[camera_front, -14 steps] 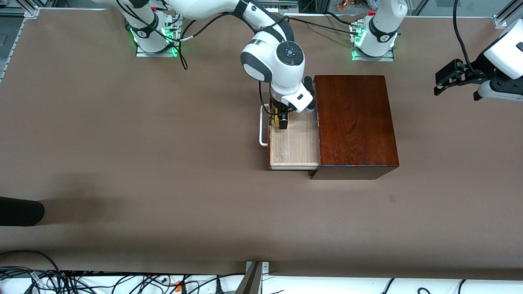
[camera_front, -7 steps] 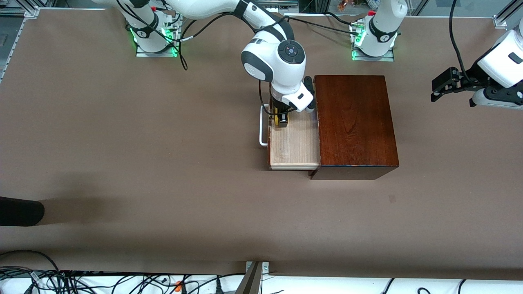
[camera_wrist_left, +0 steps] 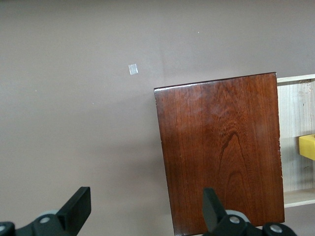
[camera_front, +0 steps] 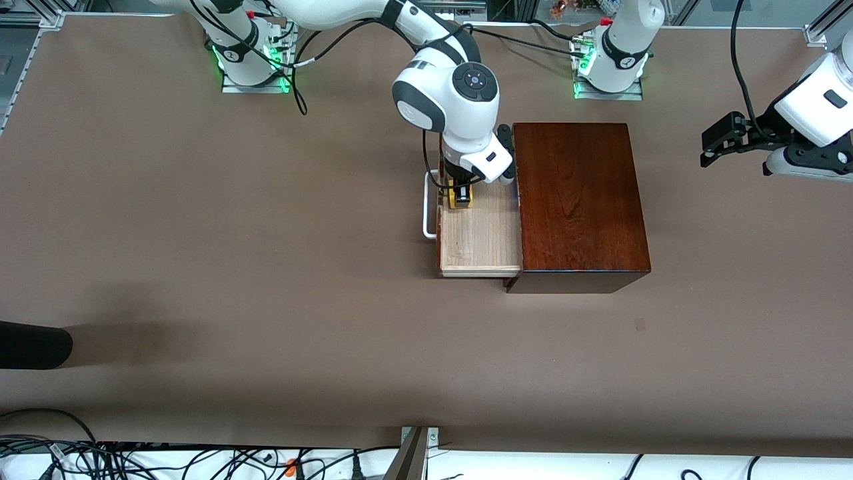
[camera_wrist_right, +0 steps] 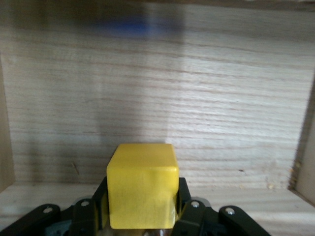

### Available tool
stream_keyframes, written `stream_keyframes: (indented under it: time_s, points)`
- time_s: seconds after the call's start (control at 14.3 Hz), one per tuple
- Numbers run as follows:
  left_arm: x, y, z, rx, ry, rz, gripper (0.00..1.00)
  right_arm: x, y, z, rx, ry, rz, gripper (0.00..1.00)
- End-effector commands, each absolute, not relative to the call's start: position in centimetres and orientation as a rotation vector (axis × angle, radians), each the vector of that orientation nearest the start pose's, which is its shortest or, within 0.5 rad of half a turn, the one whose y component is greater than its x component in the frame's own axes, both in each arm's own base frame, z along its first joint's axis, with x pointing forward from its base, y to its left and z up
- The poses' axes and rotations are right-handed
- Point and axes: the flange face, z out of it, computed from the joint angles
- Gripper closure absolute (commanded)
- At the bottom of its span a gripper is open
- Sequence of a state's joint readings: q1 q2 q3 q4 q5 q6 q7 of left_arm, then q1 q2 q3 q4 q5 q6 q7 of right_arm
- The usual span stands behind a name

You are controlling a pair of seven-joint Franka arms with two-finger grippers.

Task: Open drawer, take yellow block, close drawer
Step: 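Lift the cube with the right gripper while the left gripper reaches the handle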

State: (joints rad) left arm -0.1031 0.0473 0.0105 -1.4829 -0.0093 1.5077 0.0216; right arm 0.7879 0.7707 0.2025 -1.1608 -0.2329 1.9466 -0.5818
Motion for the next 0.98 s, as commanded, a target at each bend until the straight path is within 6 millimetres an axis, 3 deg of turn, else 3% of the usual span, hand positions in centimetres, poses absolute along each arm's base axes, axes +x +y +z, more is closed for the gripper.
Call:
stream_keyframes:
  time_s: [0.0, 0.14, 0.42, 0.49, 0.63, 0.77, 0.84, 0.91]
  points:
    - [55.7, -5.3, 63.1, -3.127, 0.199, 0.031, 0.00, 47.8, 59.0, 41.0, 2.212, 2.154, 0.080, 1.00]
    - [55.8, -5.3, 62.9, -3.131, 0.195, 0.036, 0.00, 49.7, 56.4, 45.1, 2.256, 2.145, 0.115, 1.00]
    - [56.8, -6.6, 63.2, -3.132, 0.214, 0.014, 0.00, 53.5, 50.1, 50.7, 2.365, 2.087, 0.141, 1.00]
    - [56.8, -7.4, 63.2, -3.137, 0.232, 0.015, 0.00, 54.9, 47.4, 52.3, 2.406, 2.040, 0.133, 1.00]
    - [56.6, -8.9, 63.1, -3.139, 0.275, 0.018, 0.00, 58.1, 41.7, 53.3, 2.531, 1.936, 0.079, 1.00]
    - [56.4, -12.7, 62.1, -3.125, 0.385, 0.044, 0.00, 62.1, 34.9, 53.5, 2.690, 1.797, 0.066, 1.00]
    - [56.2, -15.0, 61.5, -3.116, 0.449, 0.061, 0.00, 63.6, 31.0, 55.1, 2.745, 1.716, 0.113, 1.00]
    - [55.8, -17.2, 61.0, -3.108, 0.520, 0.075, 0.00, 64.5, 27.9, 55.0, 2.783, 1.645, 0.101, 1.00]
